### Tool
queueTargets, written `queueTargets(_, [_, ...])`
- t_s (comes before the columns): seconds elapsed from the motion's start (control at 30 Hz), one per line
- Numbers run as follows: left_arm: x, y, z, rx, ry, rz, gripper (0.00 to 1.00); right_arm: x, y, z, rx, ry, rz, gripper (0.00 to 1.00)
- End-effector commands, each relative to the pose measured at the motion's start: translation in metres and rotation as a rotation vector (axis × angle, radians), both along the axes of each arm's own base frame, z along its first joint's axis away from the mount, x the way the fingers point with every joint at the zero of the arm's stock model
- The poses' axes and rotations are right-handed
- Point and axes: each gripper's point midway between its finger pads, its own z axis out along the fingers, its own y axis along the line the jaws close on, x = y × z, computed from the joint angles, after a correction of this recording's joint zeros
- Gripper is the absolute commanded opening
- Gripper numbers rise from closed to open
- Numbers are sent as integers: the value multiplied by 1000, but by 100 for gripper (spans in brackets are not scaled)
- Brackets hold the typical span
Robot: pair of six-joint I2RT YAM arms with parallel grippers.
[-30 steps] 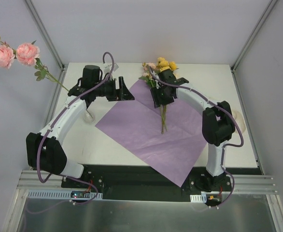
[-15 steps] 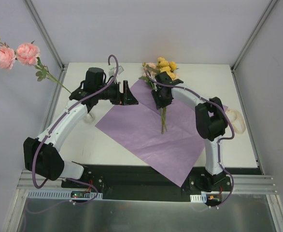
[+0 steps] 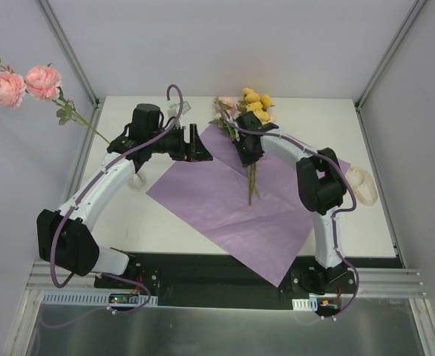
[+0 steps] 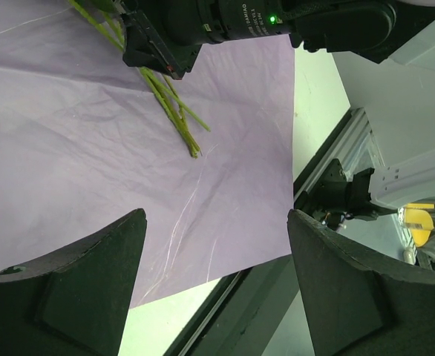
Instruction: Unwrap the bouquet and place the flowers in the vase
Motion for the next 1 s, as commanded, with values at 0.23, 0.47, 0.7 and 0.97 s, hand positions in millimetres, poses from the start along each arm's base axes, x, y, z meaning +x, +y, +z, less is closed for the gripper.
queueTargets(0.23, [1, -8, -9, 20, -37, -51, 73, -7, 23, 73, 225, -136, 1, 1])
queueTargets(0.47, [1, -13, -4, 21, -43, -42, 68, -27, 41, 119, 485, -210, -22, 1])
queueTargets(0.7, [-3, -26, 18, -124, 35, 49, 63, -48, 55, 152, 745, -224, -33, 1])
queueTargets(0.97, [21, -9, 33, -186, 39, 323, 53, -75, 67, 200, 980, -271, 19, 1])
